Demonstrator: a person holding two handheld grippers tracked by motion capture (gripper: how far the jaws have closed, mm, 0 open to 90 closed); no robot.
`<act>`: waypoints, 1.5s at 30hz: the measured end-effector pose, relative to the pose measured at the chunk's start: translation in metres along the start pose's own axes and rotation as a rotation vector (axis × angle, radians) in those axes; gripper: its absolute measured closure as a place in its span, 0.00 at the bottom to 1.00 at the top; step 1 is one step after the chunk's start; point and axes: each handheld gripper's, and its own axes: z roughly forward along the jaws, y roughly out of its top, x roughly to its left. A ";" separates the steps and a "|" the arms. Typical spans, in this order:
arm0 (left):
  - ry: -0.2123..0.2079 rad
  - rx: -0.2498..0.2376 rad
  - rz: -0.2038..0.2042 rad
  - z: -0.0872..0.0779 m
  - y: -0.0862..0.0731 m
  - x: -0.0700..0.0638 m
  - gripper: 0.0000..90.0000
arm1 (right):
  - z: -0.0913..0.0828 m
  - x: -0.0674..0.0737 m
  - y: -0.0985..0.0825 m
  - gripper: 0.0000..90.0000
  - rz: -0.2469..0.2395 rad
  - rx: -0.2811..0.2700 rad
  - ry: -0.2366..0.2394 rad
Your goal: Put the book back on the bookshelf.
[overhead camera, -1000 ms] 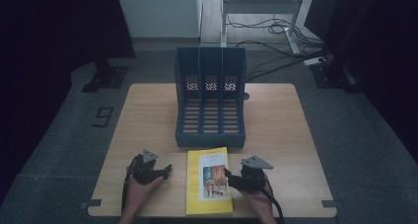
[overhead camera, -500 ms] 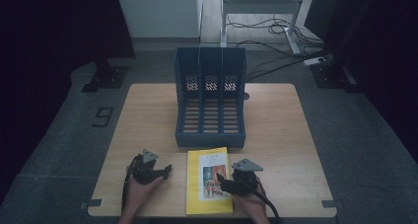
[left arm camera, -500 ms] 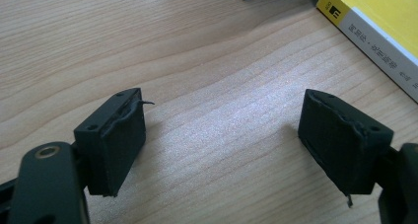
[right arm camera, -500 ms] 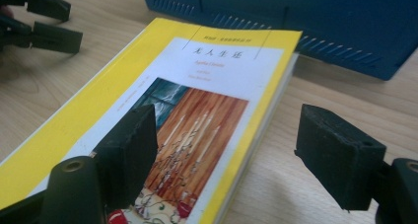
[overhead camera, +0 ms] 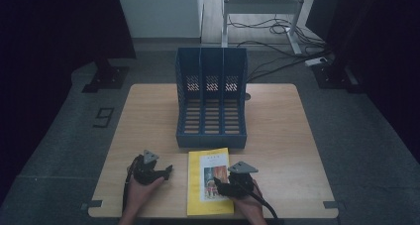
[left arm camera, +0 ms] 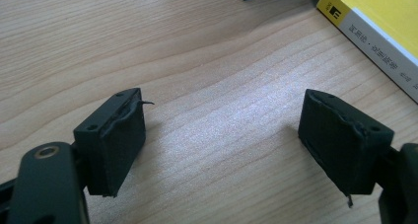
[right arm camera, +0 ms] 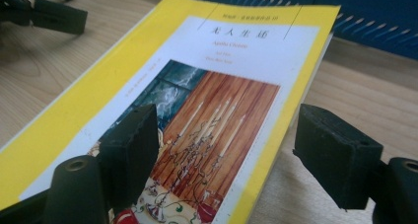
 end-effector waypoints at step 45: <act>-0.306 -0.012 -0.001 0.000 0.009 -0.074 0.25 | 0.009 -0.010 -0.006 0.26 0.062 0.022 0.056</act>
